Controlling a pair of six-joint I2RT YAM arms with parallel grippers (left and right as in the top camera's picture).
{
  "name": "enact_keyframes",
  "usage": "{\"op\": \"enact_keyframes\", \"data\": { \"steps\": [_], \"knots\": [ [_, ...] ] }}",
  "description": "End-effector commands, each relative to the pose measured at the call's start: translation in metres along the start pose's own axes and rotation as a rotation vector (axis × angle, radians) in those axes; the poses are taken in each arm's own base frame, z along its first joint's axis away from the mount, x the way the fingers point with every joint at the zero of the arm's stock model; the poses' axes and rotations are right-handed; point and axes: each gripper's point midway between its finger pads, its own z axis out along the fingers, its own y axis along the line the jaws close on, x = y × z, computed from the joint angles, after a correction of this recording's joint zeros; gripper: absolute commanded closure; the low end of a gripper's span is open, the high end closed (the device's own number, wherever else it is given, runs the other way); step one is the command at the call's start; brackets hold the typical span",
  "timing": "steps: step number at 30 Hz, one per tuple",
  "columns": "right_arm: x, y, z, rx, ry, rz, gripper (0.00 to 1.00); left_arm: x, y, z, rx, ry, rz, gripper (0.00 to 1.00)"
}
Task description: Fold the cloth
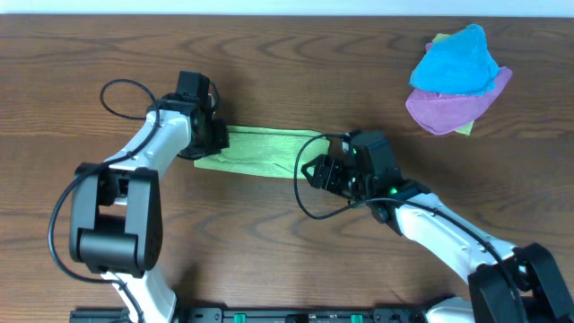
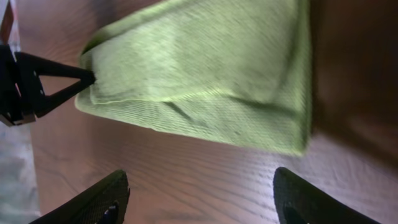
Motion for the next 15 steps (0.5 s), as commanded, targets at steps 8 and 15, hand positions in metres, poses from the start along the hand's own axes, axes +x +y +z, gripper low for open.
{"op": "enact_keyframes", "data": {
  "steps": [8, 15],
  "knots": [
    [-0.008, -0.014, 0.001, 0.038, -0.068, 0.078, 0.22, 0.006, 0.003, 0.022, -0.053, 0.039, 0.013, 0.94],
    [-0.009, -0.022, 0.015, 0.049, -0.068, 0.104, 0.22, 0.007, -0.001, 0.023, -0.051, 0.040, 0.020, 0.94]
  ]
}}
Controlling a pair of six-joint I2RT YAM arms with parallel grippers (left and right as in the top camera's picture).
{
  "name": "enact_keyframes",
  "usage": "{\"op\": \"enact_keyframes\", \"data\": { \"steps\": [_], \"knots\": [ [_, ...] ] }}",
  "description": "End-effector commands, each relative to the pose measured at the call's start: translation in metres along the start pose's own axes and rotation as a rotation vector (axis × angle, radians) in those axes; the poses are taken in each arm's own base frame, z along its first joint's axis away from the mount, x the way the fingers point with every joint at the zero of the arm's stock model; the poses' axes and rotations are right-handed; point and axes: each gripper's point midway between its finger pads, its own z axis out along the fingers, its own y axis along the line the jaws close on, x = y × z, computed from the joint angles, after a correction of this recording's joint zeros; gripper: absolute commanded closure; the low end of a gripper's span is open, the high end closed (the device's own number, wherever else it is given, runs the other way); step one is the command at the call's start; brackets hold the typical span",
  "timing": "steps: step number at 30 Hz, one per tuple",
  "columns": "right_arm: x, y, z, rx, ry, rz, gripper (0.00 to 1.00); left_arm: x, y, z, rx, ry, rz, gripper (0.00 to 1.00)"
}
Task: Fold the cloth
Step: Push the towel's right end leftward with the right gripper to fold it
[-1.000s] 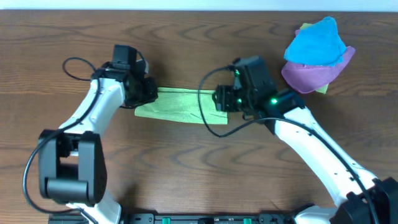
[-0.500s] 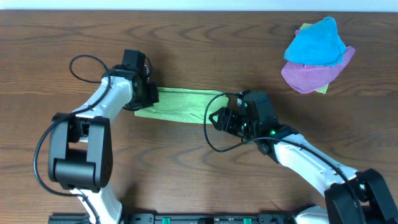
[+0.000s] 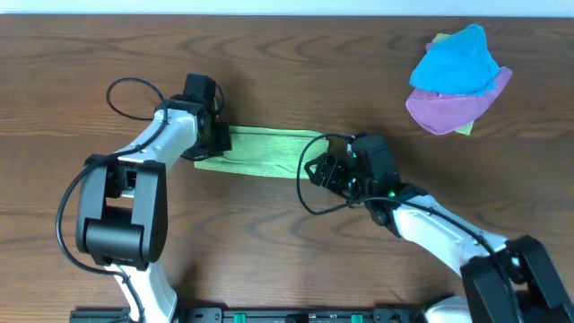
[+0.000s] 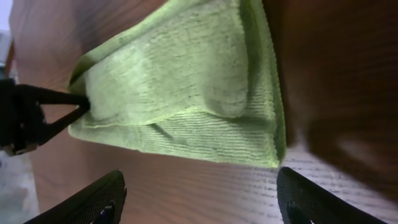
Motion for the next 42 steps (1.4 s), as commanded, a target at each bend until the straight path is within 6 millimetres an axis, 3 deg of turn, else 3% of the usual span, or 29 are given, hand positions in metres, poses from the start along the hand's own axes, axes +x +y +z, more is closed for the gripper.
{"op": "enact_keyframes", "data": {
  "steps": [1, 19, 22, 24, 29, 35, 42],
  "knots": [
    [-0.001, -0.012, 0.008, 0.029, -0.005, 0.046, 0.22, 0.004, -0.003, 0.011, -0.005, 0.027, -0.003, 0.94],
    [-0.011, -0.022, 0.051, -0.023, -0.049, 0.070, 0.22, 0.007, -0.003, 0.011, -0.004, 0.037, -0.022, 0.94],
    [-0.016, -0.021, 0.059, -0.047, -0.073, 0.057, 0.29, 0.007, -0.003, 0.011, -0.004, 0.037, -0.022, 0.95],
    [-0.021, -0.017, 0.060, -0.069, -0.098, 0.047, 0.47, 0.007, -0.003, 0.011, -0.004, 0.037, -0.021, 0.94],
    [-0.045, 0.015, 0.052, -0.190, -0.203, -0.064, 0.97, 0.007, -0.006, 0.011, 0.012, 0.041, -0.022, 0.94],
    [-0.061, 0.066, 0.026, -0.344, -0.269, -0.126, 0.99, 0.007, -0.006, 0.011, 0.014, 0.042, -0.040, 0.95],
    [-0.055, 0.116, 0.013, -0.442, -0.274, -0.189, 0.99, 0.007, -0.006, 0.011, 0.014, 0.041, -0.040, 0.94]
  ]
}}
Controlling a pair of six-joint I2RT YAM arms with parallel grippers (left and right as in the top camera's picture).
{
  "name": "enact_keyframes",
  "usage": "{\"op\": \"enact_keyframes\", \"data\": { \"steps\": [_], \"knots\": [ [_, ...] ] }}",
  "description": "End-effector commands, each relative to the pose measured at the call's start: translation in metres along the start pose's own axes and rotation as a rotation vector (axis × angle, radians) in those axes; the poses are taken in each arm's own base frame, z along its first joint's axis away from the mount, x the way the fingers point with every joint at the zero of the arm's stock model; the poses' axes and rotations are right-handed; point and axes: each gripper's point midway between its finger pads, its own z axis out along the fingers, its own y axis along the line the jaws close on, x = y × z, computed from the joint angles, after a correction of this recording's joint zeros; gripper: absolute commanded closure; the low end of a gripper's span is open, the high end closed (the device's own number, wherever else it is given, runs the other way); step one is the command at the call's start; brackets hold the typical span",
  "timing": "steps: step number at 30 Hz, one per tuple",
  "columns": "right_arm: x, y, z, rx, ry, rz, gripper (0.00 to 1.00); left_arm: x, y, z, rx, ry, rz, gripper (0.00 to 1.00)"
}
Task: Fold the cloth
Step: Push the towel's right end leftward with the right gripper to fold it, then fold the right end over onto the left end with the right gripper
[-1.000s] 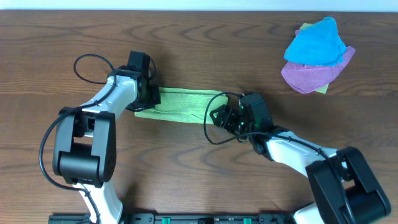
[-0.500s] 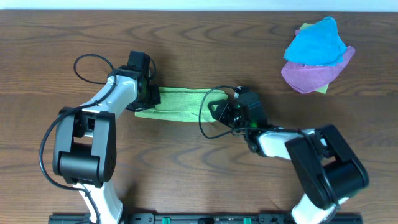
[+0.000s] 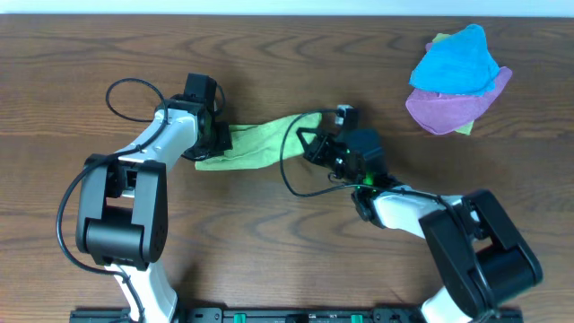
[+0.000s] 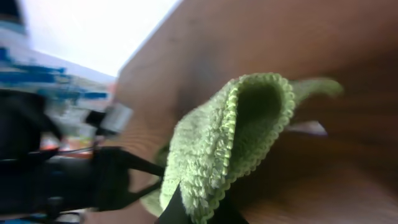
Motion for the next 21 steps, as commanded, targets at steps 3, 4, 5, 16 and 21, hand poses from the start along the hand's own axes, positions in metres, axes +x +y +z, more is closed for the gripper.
{"op": "enact_keyframes", "data": {
  "steps": [3, 4, 5, 16, 21],
  "knots": [
    [0.006, 0.049, 0.015, -0.074, 0.041, -0.104, 0.99, 0.007, -0.005, 0.012, 0.011, 0.039, 0.003, 0.95],
    [0.010, 0.056, 0.019, -0.070, 0.060, -0.130, 0.99, 0.007, -0.005, 0.012, 0.011, 0.039, 0.003, 0.94],
    [0.012, 0.061, 0.022, -0.063, 0.074, -0.152, 0.99, 0.007, -0.005, 0.012, 0.011, 0.039, 0.003, 0.94],
    [0.037, 0.104, 0.052, -0.069, 0.149, -0.267, 0.96, 0.006, -0.004, 0.011, 0.012, 0.035, 0.001, 0.94],
    [0.061, 0.101, 0.070, -0.073, 0.209, -0.272, 0.96, 0.004, -0.003, 0.010, 0.012, 0.031, -0.003, 0.94]
  ]
}}
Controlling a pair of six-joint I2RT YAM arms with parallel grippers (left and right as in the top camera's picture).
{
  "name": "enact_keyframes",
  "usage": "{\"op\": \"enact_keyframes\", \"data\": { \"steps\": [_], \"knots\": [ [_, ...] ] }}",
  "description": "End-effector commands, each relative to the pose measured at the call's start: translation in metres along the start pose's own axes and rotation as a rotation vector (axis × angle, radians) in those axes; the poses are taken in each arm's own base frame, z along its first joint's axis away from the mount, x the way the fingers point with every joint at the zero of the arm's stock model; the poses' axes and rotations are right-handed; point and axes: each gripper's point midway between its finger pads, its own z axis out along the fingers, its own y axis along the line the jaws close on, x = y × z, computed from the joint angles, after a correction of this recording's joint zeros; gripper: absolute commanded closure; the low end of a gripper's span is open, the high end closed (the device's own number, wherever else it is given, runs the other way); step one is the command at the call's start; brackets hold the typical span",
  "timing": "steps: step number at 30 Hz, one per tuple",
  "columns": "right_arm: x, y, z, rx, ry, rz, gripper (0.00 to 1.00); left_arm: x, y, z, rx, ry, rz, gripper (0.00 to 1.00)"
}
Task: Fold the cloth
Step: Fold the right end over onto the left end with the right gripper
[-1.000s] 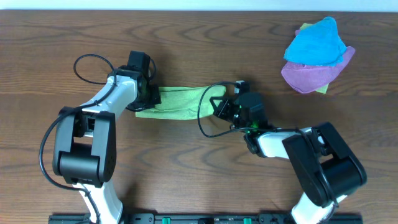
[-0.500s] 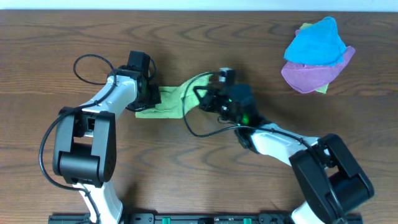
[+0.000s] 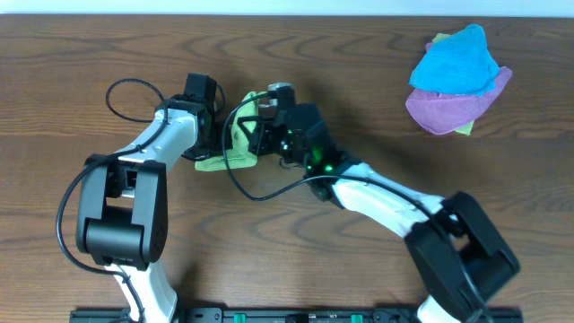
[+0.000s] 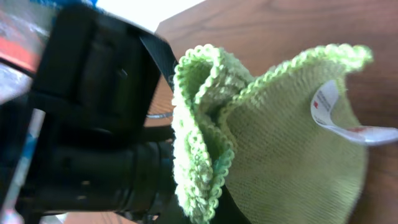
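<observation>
The green cloth (image 3: 218, 162) lies bunched at the table's left centre. Its right end is lifted and doubled back over the left part. My right gripper (image 3: 258, 128) is shut on that lifted edge. In the right wrist view the cloth (image 4: 292, 162) fills the frame, its stitched hem (image 4: 199, 155) is pinched at the bottom, and a white label (image 4: 329, 106) hangs from it. My left gripper (image 3: 213, 139) sits at the cloth's left end, shut on that corner. Its black body (image 4: 93, 124) looms just behind the hem.
A pile of blue and purple cloths (image 3: 456, 76) lies at the back right. The left arm's black cable (image 3: 126, 90) loops over the wood behind it. The table's far edge (image 3: 287, 16) runs along the top.
My right gripper has moved left with the cloth's right end, from the table's middle to right beside the left gripper. The cloth is now doubled over and much shorter. The left gripper stayed put.
The cloth first lay as a long flat strip, the left gripper at its left end and the right gripper open just off its right end. Later the right gripper was shut on that end, lifted. Now that end is over the left part.
</observation>
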Motion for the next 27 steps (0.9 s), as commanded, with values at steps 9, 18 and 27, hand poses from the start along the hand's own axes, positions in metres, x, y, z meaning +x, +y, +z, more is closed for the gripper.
{"op": "enact_keyframes", "data": {
  "steps": [9, 18, 27],
  "knots": [
    [0.047, -0.002, 0.026, 0.004, 0.110, -0.050, 0.95, -0.028, 0.013, -0.023, 0.033, -0.065, -0.063, 0.94],
    [0.069, -0.003, 0.039, 0.005, 0.154, -0.062, 0.95, -0.056, 0.046, -0.075, 0.049, -0.204, -0.153, 0.94],
    [0.071, 0.009, 0.061, -0.009, 0.154, -0.096, 0.91, -0.067, 0.066, -0.106, 0.054, -0.283, -0.202, 0.95]
  ]
}}
